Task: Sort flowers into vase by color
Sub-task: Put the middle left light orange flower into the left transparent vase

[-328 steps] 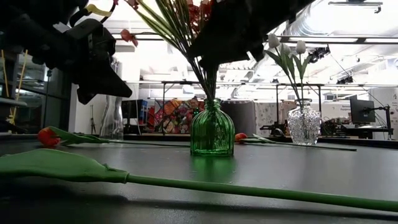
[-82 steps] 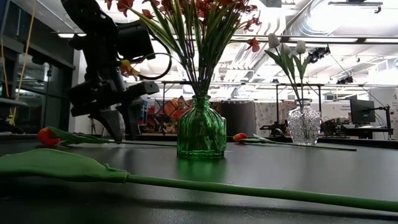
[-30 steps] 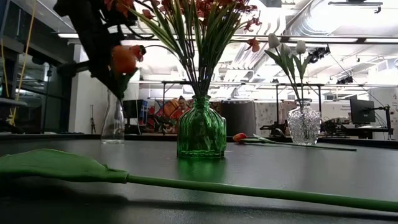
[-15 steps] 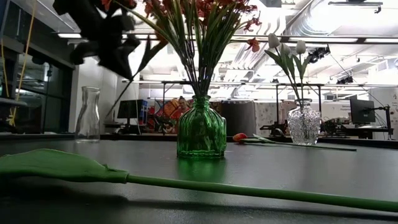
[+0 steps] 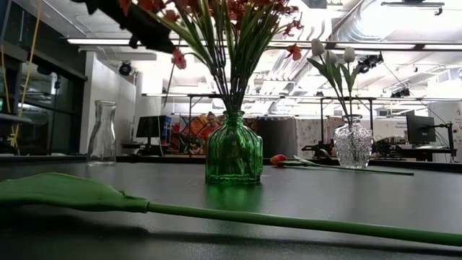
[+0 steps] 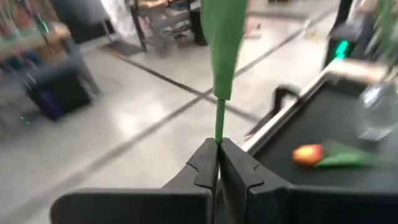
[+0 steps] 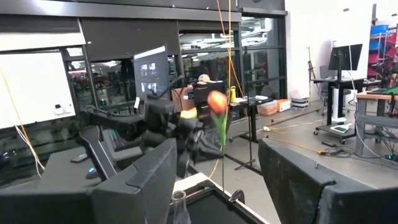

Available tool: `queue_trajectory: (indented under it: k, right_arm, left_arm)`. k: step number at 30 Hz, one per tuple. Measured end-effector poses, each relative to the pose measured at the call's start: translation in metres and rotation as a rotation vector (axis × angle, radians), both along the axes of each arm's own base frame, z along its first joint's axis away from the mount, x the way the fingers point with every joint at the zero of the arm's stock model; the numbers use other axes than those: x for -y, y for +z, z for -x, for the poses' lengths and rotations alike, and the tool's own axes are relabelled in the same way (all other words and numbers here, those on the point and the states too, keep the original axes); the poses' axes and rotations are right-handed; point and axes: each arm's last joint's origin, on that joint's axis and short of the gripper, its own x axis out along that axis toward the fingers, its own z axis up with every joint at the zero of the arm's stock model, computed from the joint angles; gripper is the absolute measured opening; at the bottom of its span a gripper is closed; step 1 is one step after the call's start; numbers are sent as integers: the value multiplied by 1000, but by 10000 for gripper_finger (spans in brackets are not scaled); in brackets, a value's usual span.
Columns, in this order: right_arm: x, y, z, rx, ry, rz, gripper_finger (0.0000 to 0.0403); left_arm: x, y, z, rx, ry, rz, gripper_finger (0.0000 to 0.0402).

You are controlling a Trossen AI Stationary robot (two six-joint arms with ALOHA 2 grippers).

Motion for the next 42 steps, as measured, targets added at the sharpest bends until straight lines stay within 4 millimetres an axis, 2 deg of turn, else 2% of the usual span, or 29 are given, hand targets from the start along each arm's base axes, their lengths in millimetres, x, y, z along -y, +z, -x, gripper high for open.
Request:
queue_trajectory:
  k: [3,6,9,12,15,17,20,27,38,42]
  right_arm:
    - [0,0,0,-3,0,1,216]
    - [0,-2,-1,-26,0,11,216]
    - [0,-5,-1,-50,1,22,216]
    - [-1,-8,-2,-91,0,47,216]
    - [-1,-11,-2,-130,0,68,216]
    - [-1,-12,-2,-137,1,66,216]
    - [-1,-12,-2,-131,2,56,216]
    - [-1,-12,-2,-120,5,37,216]
    - [-1,-12,-2,-90,12,-15,216]
    - [-1,-12,-2,-90,12,-15,216]
  left_arm:
    - [5,23,5,140,-4,105,0]
    - [20,49,17,221,13,208,0]
    - [41,58,34,216,112,291,0]
    - [65,49,53,183,261,337,0]
    - [84,40,67,243,368,300,0]
    - [94,38,71,302,385,235,0]
    - [102,31,71,293,397,152,0]
    - [105,2,69,247,455,96,0]
    - [104,-11,74,178,491,88,0]
    - [104,-30,75,205,525,126,0]
